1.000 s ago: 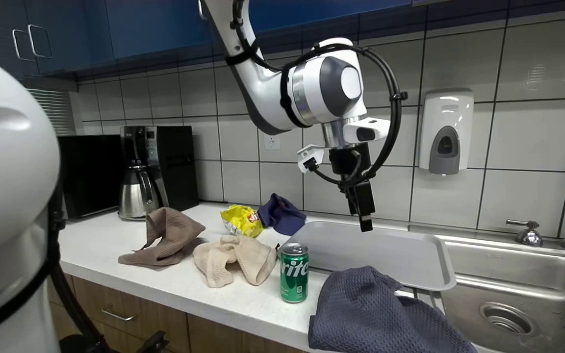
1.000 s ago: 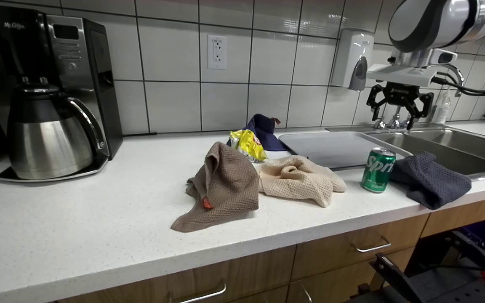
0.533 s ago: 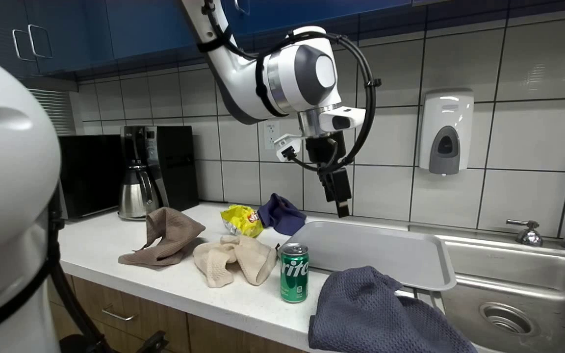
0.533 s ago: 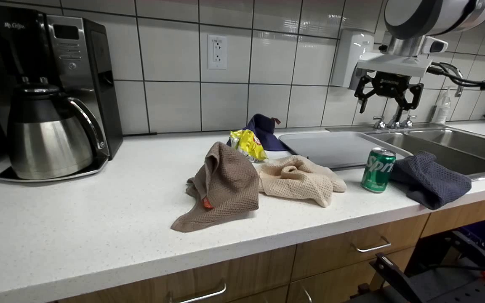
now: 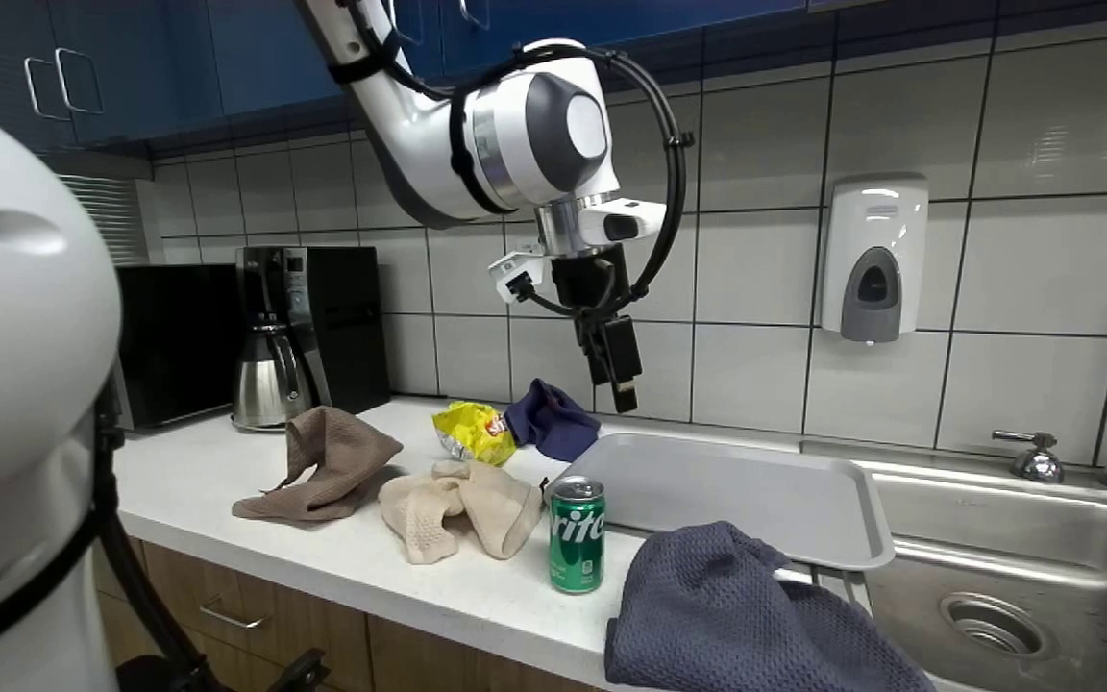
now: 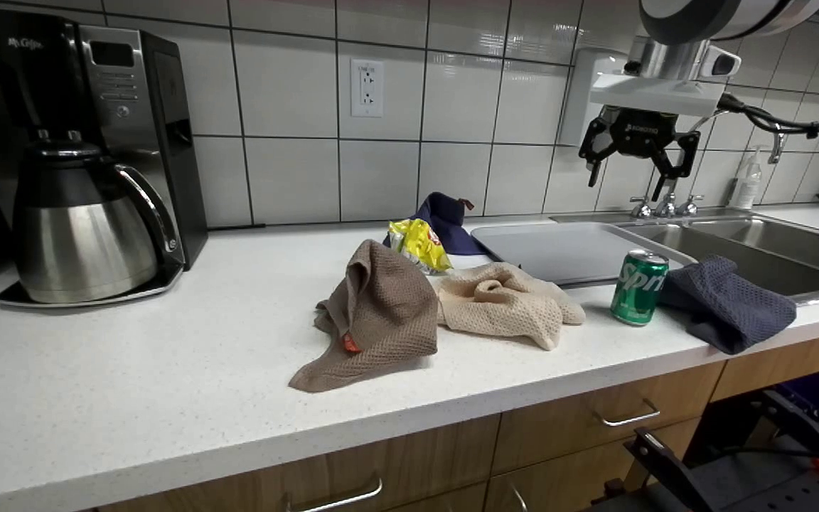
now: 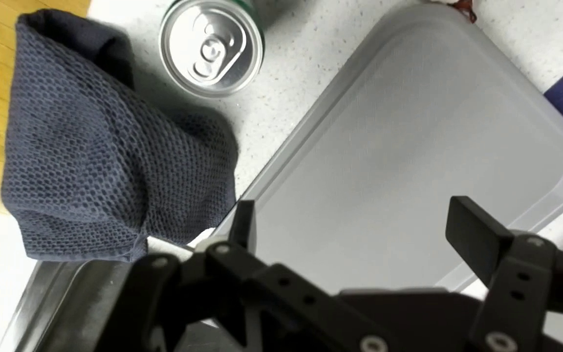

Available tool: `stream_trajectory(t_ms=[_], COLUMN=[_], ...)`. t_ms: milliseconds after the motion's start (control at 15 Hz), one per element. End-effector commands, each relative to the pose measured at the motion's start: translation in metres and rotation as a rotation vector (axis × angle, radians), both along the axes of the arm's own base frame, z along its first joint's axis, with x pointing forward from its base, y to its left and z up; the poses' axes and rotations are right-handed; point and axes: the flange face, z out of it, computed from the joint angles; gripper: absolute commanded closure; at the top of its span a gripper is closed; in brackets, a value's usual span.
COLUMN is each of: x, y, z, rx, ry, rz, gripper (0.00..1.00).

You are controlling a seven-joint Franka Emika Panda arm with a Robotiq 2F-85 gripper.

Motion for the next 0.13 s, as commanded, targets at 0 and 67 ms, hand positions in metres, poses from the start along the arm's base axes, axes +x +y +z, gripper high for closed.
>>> stream_trajectory(t_ms=[0, 67], x=[-0.0007, -0.0013], y=[0.0032, 0.0051], z=[0.0003, 0.0001], rx=[0.002, 0.002], ry=[0.005, 0.007], rz=[0.007, 0.011], gripper=[0.0, 0.0])
